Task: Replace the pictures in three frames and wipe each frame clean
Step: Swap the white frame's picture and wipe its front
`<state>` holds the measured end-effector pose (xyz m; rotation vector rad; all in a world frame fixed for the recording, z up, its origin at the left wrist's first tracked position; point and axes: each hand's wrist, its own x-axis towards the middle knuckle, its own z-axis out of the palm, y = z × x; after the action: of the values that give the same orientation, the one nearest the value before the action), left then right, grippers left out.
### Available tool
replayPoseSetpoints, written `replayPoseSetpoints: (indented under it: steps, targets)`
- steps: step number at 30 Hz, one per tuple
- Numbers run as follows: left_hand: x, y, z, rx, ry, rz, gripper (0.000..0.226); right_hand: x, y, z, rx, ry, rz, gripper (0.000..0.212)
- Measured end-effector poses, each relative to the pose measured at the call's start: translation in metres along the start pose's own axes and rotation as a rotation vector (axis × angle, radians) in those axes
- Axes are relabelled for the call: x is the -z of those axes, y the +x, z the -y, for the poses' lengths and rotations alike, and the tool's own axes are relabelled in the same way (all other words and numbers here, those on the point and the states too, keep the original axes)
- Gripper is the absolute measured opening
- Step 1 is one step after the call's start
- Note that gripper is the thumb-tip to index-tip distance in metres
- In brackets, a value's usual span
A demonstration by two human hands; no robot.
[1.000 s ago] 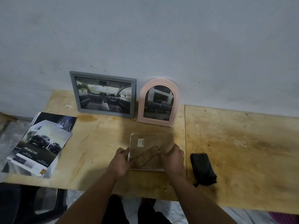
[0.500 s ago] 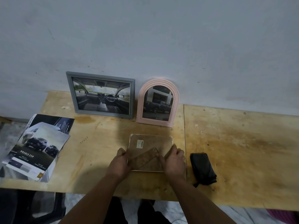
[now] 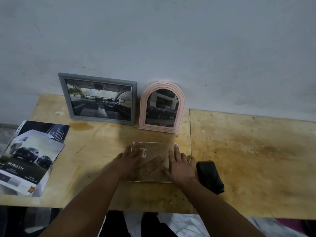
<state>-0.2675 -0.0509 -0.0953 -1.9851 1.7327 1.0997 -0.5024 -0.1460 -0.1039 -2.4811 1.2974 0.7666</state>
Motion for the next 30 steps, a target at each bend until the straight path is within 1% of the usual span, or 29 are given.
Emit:
replayPoseSetpoints:
  steps: [6,11,13,19,22,24,26,28,30]
  targets:
    - [-0.005,0.002,-0.002,0.027,0.021,0.0,0.101,0.01,0.006,0.005,0.017,-0.053,0.059,0.094]
    - [-0.013,0.006,0.001,0.027,0.039,-0.013,0.105,0.009,0.01,0.004,0.085,-0.088,0.027,0.094]
    - [-0.014,0.006,0.002,0.03,0.047,-0.019,0.104,0.007,0.012,0.004,0.111,-0.08,0.039,0.094]
    - [-0.013,0.005,0.002,0.02,0.042,-0.027,0.102,0.011,0.017,0.003,0.168,-0.091,0.043,0.086]
    - [-0.013,0.004,0.002,0.019,0.062,-0.047,0.101,0.012,0.016,0.002,0.166,-0.007,0.072,0.087]
    - [-0.015,0.003,0.002,0.022,0.068,-0.062,0.104,0.006,0.01,-0.005,0.155,0.069,0.059,0.089]
    - [-0.021,-0.001,0.004,0.07,0.023,-0.092,0.111,-0.006,0.0,-0.011,0.148,0.083,0.028,0.085]
    - [-0.033,-0.006,0.007,0.142,-0.041,-0.154,0.117,-0.016,-0.012,-0.016,0.125,0.111,0.026,0.08]
    - [-0.048,-0.01,0.007,0.192,-0.078,-0.211,0.114,-0.023,-0.02,-0.022,0.118,0.15,0.04,0.077]
